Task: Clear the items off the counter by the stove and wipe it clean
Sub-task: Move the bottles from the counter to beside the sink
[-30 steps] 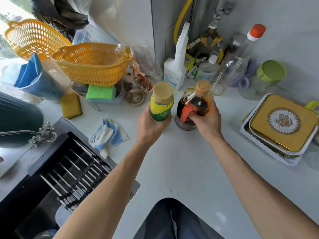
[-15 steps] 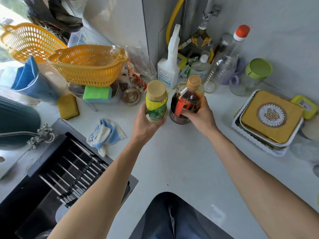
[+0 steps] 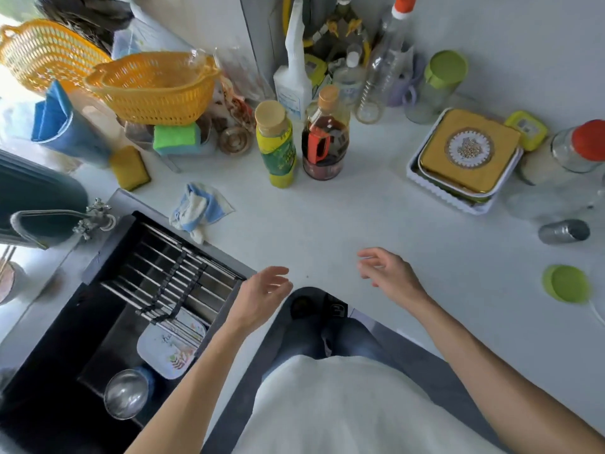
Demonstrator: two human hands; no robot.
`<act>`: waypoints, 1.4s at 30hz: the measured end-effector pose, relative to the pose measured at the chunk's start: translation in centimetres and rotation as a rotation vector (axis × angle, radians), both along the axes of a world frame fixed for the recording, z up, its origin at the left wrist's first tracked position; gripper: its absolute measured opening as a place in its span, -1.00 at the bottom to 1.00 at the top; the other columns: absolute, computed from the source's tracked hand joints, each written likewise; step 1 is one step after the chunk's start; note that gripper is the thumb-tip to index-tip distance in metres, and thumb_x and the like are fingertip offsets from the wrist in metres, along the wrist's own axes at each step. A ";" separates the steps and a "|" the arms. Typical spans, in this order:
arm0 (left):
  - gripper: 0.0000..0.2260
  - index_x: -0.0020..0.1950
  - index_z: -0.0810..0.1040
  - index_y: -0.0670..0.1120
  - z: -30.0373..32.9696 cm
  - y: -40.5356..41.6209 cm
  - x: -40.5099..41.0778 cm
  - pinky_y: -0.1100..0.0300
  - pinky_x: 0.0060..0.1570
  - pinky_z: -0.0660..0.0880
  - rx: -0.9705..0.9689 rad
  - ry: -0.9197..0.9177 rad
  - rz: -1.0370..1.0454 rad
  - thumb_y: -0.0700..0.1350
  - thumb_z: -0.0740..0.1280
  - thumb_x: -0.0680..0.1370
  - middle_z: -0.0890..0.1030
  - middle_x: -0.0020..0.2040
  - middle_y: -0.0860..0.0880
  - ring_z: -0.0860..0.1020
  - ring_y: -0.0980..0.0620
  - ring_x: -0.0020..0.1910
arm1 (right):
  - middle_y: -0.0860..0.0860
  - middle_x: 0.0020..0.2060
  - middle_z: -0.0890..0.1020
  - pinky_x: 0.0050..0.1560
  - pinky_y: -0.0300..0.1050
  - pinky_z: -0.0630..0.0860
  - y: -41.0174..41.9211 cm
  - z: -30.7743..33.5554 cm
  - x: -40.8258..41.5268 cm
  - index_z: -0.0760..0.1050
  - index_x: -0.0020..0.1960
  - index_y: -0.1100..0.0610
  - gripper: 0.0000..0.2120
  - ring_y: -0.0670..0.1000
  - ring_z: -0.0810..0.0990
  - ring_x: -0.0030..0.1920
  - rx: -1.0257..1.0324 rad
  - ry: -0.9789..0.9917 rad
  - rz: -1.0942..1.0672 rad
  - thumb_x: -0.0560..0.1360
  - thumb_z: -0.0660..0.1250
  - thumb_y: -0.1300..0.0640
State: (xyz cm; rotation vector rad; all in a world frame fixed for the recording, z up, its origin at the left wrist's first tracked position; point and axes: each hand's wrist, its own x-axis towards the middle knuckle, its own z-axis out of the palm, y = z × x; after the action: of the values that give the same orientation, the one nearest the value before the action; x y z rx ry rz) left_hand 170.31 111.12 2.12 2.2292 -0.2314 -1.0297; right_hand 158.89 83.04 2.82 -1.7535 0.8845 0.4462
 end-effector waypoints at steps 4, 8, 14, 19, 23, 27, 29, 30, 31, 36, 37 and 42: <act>-0.76 0.29 0.62 0.20 -0.8 1.9 -4.2 0.32 0.10 0.53 0.083 0.040 -0.115 0.09 0.36 0.62 0.66 0.01 0.38 0.64 0.36 0.04 | -0.17 0.03 0.71 0.15 -0.09 0.59 1.5 0.3 -6.2 0.60 0.14 -0.17 -0.82 -0.17 0.70 -0.02 -0.021 0.059 -0.003 0.56 0.36 0.01; -0.73 0.33 0.63 0.10 -1.8 3.7 -5.4 0.16 0.20 0.58 0.135 0.055 -0.231 0.01 0.36 0.64 0.70 0.05 0.22 0.67 0.16 0.11 | -0.17 -0.06 0.71 0.07 -0.15 0.58 2.8 0.2 -10.9 0.64 0.10 -0.14 -0.83 -0.21 0.70 -0.09 -0.104 0.070 -0.156 0.57 0.34 0.04; -0.71 0.38 0.62 0.06 -2.8 4.4 -4.9 0.24 0.17 0.52 0.213 0.081 -0.471 -0.05 0.33 0.65 0.72 0.15 0.07 0.66 0.07 0.14 | -0.15 -0.12 0.73 -0.01 -0.10 0.60 6.0 -0.2 -17.2 0.63 0.07 -0.16 -0.87 -0.16 0.71 -0.13 -0.083 0.088 -0.428 0.57 0.34 0.01; -0.74 0.33 0.64 0.04 -3.5 2.1 -4.8 0.25 0.11 0.48 0.259 0.056 -0.712 -0.06 0.30 0.67 0.72 0.15 0.08 0.66 0.03 0.16 | -0.22 -0.18 0.72 -0.07 -0.12 0.59 11.5 -1.4 -24.9 0.62 0.02 -0.15 -0.89 -0.15 0.73 -0.19 -0.104 0.115 -0.705 0.59 0.35 0.04; -0.76 0.20 0.64 0.00 -3.5 -2.0 -6.8 0.13 0.11 0.49 0.306 0.019 -0.971 -0.01 0.21 0.67 0.71 0.13 0.02 0.63 -0.09 0.19 | -0.05 -0.16 0.74 -0.06 0.03 0.63 17.0 -2.9 -32.0 0.65 -0.02 -0.06 -0.87 0.04 0.74 -0.14 -0.014 0.225 -0.968 0.62 0.36 0.14; -0.70 0.36 0.60 0.13 -2.7 -7.1 -11.0 0.27 -0.02 0.40 0.281 -0.020 -1.182 0.01 0.19 0.68 0.68 0.26 0.10 0.59 0.02 0.18 | 0.12 -0.11 0.74 -0.16 -0.04 0.58 23.2 -4.2 -38.0 0.66 -0.02 0.08 -0.88 0.06 0.69 -0.25 0.184 0.295 -1.249 0.63 0.37 0.09; -0.70 0.34 0.60 0.15 -2.4 -9.3 -13.8 0.35 -0.11 0.40 0.259 0.017 -1.254 0.01 0.20 0.67 0.69 0.23 0.10 0.58 0.09 0.08 | 0.13 -0.10 0.74 -0.17 -0.05 0.58 26.0 -4.7 -40.0 0.67 0.00 0.09 -0.87 0.07 0.68 -0.24 0.231 0.309 -1.377 0.63 0.36 0.09; -0.71 0.34 0.61 0.15 -2.4 -10.4 -15.3 0.32 -0.08 0.43 0.249 0.032 -1.290 0.01 0.22 0.67 0.69 0.22 0.10 0.59 0.10 0.08 | 0.13 -0.10 0.74 -0.18 -0.06 0.58 27.2 -5.0 -40.9 0.66 0.02 0.09 -0.88 0.07 0.68 -0.24 0.246 0.309 -1.447 0.63 0.37 0.10; -0.72 0.33 0.61 0.14 -2.4 -11.5 -16.9 0.26 -0.02 0.45 0.239 0.038 -1.323 0.02 0.23 0.67 0.69 0.21 0.10 0.60 0.09 0.11 | 0.13 -0.11 0.74 -0.21 -0.07 0.57 28.4 -5.2 -41.8 0.66 0.04 0.11 -0.89 0.07 0.67 -0.26 0.261 0.307 -1.514 0.63 0.37 0.11; -0.73 0.33 0.60 0.14 -2.6 -15.9 -25.3 0.18 0.11 0.45 0.234 0.035 -1.486 0.03 0.25 0.67 0.68 0.17 0.11 0.61 0.07 0.14 | 0.11 -0.18 0.69 -0.33 -0.14 0.51 33.1 -6.1 -46.2 0.64 0.10 0.18 -0.88 0.06 0.59 -0.32 0.378 0.264 -1.750 0.65 0.34 0.18; -0.73 0.32 0.60 0.15 -2.6 -16.6 -26.9 0.18 0.11 0.45 0.243 0.032 -1.514 0.03 0.25 0.66 0.69 0.16 0.10 0.61 0.07 0.14 | 0.12 -0.18 0.69 -0.33 -0.15 0.51 33.8 -6.3 -47.1 0.64 0.11 0.19 -0.87 0.06 0.59 -0.31 0.395 0.259 -1.784 0.65 0.33 0.19; -0.70 0.32 0.62 0.06 -3.5 -19.4 -33.6 0.06 0.18 0.54 0.294 -0.027 -1.638 0.04 0.29 0.62 0.70 0.15 0.00 0.65 -0.04 0.14 | 0.12 -0.16 0.68 -0.27 -0.13 0.47 33.8 -6.8 -51.6 0.62 0.13 0.25 -0.84 0.07 0.58 -0.27 0.425 0.233 -1.880 0.67 0.29 0.22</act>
State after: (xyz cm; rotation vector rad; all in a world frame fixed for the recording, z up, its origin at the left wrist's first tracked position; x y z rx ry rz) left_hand 136.72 91.70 -1.38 1.9807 -2.2460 -1.8030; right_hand 107.25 116.87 -3.96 -0.0083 1.9354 -0.4297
